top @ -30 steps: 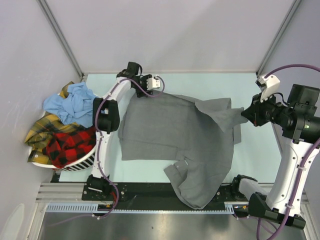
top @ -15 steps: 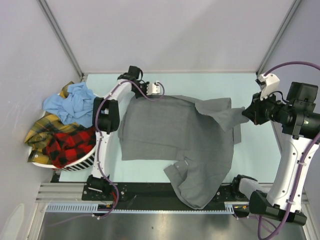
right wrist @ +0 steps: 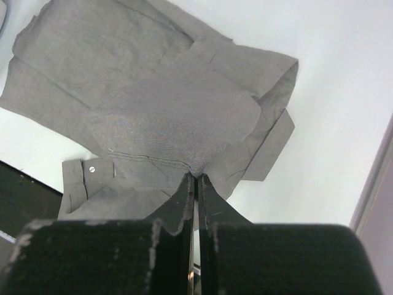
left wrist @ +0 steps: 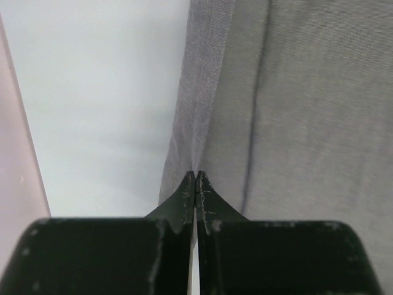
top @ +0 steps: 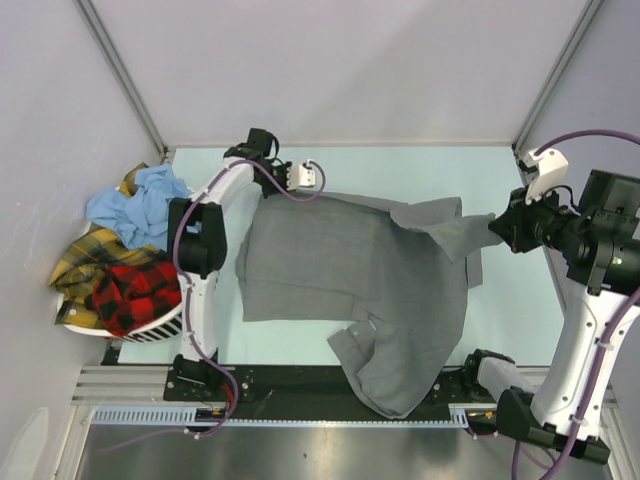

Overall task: Fold and stack the long sleeve shirts
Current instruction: Fold the shirt

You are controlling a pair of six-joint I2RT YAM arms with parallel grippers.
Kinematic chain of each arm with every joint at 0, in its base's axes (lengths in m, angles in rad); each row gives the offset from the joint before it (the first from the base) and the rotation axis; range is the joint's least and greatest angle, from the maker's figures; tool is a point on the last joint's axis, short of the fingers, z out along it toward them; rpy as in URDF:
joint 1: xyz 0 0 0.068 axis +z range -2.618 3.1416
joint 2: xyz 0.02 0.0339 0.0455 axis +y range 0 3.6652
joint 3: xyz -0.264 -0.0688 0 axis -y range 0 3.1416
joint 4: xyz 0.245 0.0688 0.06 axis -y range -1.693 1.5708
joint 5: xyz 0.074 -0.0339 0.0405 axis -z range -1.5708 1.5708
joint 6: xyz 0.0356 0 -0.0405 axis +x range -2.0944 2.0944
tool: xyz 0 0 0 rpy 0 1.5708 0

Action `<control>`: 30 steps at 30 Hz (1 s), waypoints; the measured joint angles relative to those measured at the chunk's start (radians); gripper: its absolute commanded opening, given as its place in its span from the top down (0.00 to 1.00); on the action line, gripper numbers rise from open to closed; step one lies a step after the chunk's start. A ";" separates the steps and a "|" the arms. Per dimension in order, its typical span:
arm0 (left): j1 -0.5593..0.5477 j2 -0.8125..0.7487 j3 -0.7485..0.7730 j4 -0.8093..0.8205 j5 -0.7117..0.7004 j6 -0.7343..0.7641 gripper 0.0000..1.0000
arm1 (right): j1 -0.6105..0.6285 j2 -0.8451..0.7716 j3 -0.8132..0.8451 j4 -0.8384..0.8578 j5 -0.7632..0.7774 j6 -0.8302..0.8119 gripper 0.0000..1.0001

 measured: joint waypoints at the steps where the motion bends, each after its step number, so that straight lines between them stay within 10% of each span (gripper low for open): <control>1: 0.000 -0.024 -0.024 -0.004 -0.005 0.001 1.00 | 0.000 -0.012 0.000 0.000 0.005 0.002 1.00; 19: -0.045 -0.248 -0.459 -0.068 -0.096 0.025 0.81 | 0.039 -0.141 -0.128 -0.008 0.120 0.014 1.00; 24: -0.054 -0.248 -0.459 -0.067 -0.104 -0.031 0.65 | 0.039 -0.104 -0.137 -0.008 0.115 -0.004 1.00; 30: -0.039 -0.267 -0.459 -0.070 -0.064 -0.113 0.15 | 0.039 -0.071 -0.140 -0.006 0.040 -0.026 1.00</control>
